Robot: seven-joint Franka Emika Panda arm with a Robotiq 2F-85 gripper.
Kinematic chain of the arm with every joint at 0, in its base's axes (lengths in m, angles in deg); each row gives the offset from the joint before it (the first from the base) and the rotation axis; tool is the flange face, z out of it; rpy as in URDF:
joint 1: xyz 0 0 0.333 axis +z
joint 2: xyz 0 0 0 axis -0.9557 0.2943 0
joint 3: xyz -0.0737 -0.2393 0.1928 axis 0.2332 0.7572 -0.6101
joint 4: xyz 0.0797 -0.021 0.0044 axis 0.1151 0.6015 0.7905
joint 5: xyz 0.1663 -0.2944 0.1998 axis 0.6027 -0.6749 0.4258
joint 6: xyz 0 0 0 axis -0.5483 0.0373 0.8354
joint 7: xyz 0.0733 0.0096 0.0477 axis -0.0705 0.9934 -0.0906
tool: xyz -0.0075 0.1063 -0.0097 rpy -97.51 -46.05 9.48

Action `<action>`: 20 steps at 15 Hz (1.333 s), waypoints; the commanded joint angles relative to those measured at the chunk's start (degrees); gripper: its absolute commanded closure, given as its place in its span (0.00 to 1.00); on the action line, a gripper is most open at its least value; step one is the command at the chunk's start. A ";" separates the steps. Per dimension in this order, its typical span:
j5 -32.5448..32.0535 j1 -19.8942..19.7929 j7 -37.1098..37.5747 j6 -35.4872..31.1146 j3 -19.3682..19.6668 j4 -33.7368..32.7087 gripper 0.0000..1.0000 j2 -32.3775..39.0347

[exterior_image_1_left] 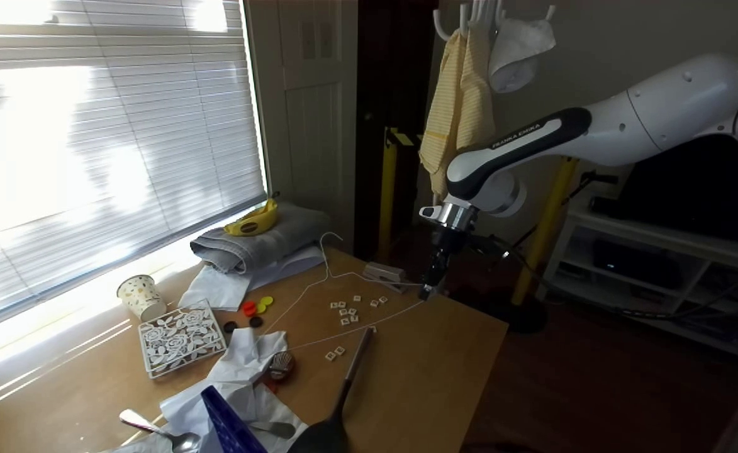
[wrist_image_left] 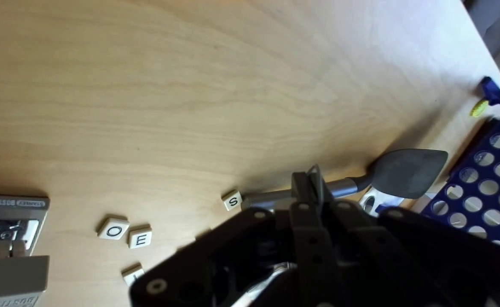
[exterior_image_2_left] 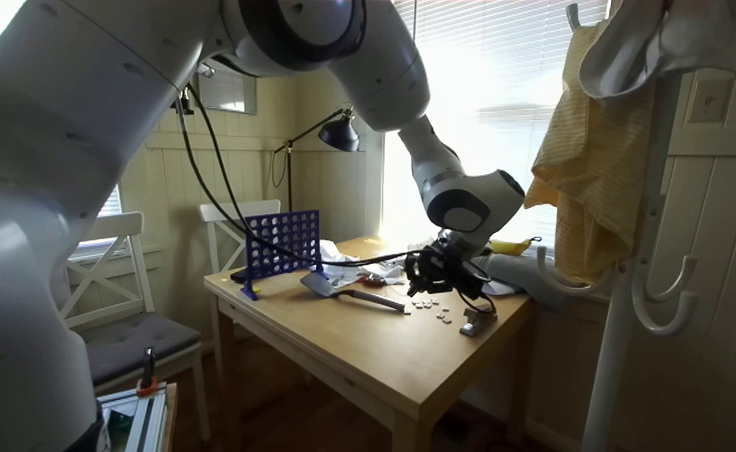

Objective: Pick up the hang wire from the stand and put it on the table

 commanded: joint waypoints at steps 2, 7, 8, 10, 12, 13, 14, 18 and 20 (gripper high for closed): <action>5.29 -1.92 -3.28 -9.25 -3.71 1.83 0.99 0.39; 14.49 -4.04 -9.62 -10.03 -7.05 -0.46 0.72 5.47; 15.25 -4.06 -9.83 -9.05 -6.95 -0.88 0.71 6.10; 16.31 -3.62 -8.86 -8.86 -6.42 -0.95 0.59 6.87; 16.92 -2.93 -7.94 -9.68 -5.93 -0.80 0.45 7.16; 16.79 -2.38 -7.32 -10.44 -5.60 -0.45 0.39 6.96; 16.25 -1.71 -6.65 -11.06 -5.18 -0.07 0.31 6.60; 12.10 3.95 0.40 -20.95 -2.25 5.21 0.05 1.67; 9.35 6.95 6.10 -26.37 -1.35 8.13 0.00 -0.94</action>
